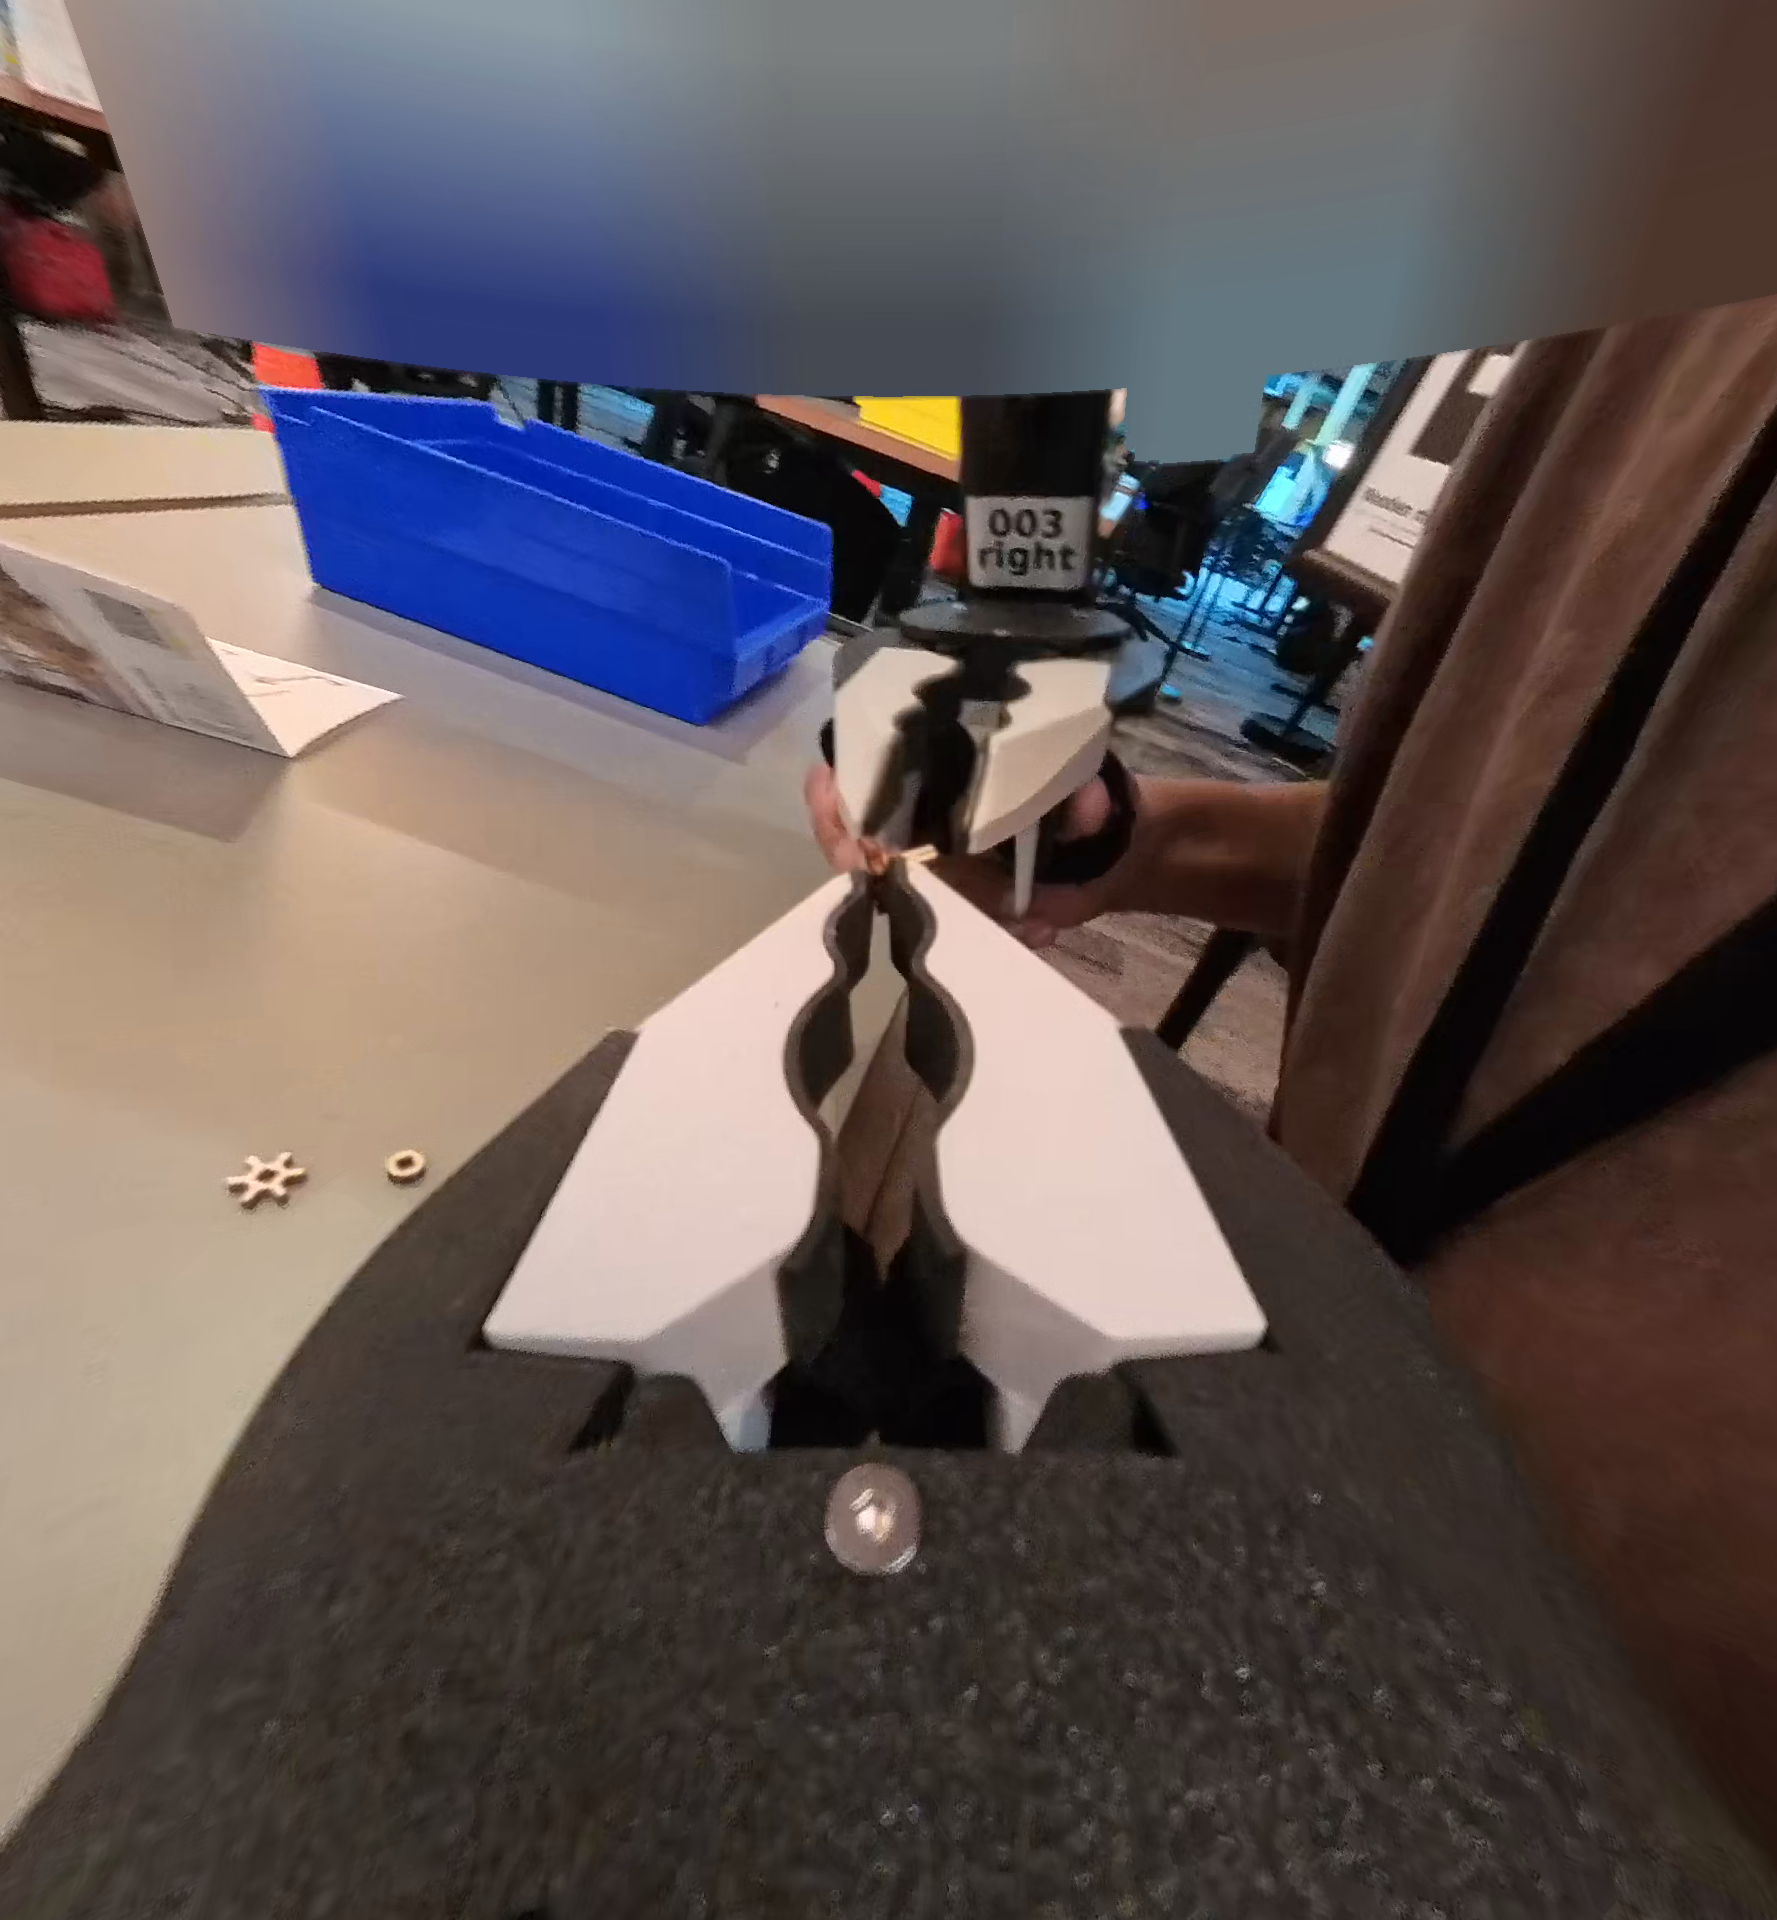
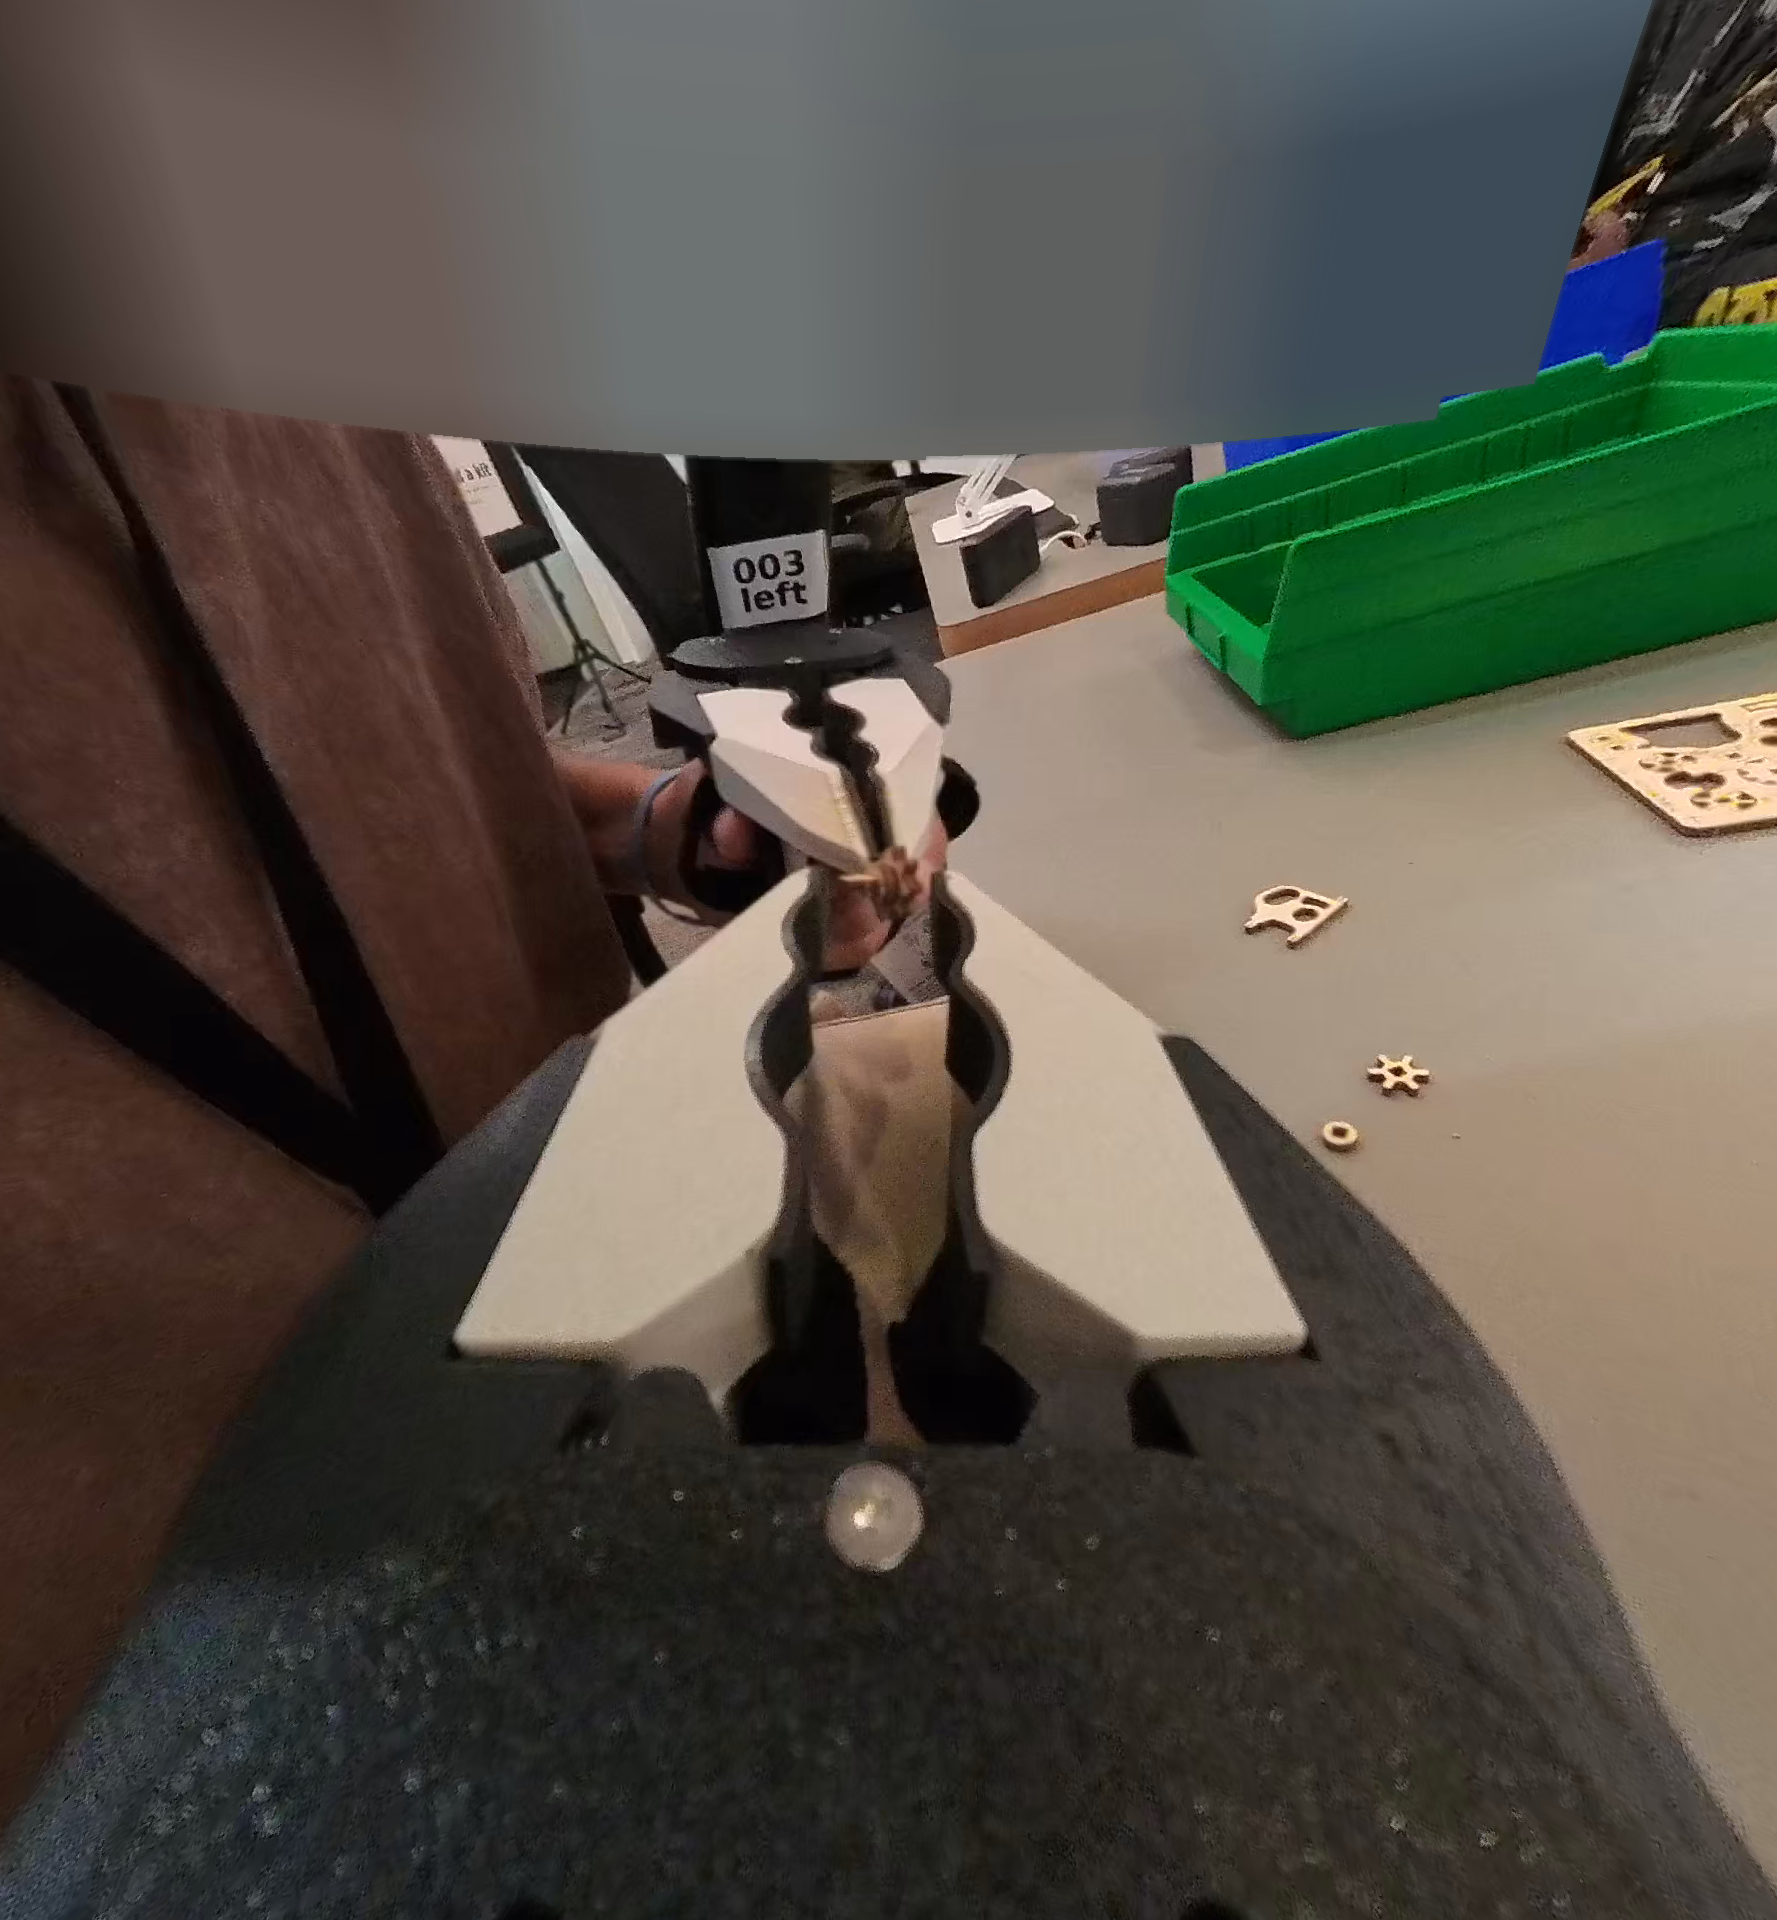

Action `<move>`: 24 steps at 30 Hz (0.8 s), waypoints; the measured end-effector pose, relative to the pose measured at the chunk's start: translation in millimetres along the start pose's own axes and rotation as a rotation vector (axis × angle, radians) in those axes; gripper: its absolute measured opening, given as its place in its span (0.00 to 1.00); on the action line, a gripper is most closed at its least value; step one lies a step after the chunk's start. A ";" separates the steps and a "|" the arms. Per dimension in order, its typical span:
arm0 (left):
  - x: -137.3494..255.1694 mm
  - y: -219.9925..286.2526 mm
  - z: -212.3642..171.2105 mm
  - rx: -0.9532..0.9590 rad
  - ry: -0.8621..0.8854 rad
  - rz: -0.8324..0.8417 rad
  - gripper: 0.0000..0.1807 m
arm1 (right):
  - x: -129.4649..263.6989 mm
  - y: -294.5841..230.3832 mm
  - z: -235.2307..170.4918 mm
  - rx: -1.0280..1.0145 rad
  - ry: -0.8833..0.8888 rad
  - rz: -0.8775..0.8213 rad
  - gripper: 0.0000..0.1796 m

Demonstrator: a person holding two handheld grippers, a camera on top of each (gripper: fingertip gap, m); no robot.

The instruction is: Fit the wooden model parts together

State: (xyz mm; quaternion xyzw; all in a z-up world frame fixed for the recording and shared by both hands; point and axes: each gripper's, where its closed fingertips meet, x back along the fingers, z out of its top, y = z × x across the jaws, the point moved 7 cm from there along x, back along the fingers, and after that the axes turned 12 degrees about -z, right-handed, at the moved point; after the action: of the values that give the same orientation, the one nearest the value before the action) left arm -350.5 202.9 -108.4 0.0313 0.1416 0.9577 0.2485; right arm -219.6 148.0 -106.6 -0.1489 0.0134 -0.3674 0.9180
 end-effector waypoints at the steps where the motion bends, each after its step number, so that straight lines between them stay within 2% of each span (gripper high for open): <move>1: 0.3 0.1 -0.3 -0.004 -0.006 -0.014 0.00 | 1.2 1.0 0.2 0.005 0.000 0.004 0.10; 5: -2.9 5.2 -1.2 -0.030 -0.035 -0.059 0.00 | -1.8 -4.0 -2.4 0.012 -0.031 0.066 0.11; 7: -3.6 7.0 -2.4 -0.040 -0.048 -0.063 0.00 | -1.7 -6.6 -3.9 0.009 -0.038 0.089 0.08; 24: -3.7 9.6 -5.1 -0.034 -0.072 -0.106 0.00 | -0.3 -15.2 -6.6 0.046 -0.072 0.135 0.10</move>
State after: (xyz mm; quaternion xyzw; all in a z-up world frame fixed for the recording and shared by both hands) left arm -352.5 191.8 -110.5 0.0538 0.1178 0.9437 0.3045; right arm -230.9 136.0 -108.7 -0.1398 -0.0180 -0.2993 0.9437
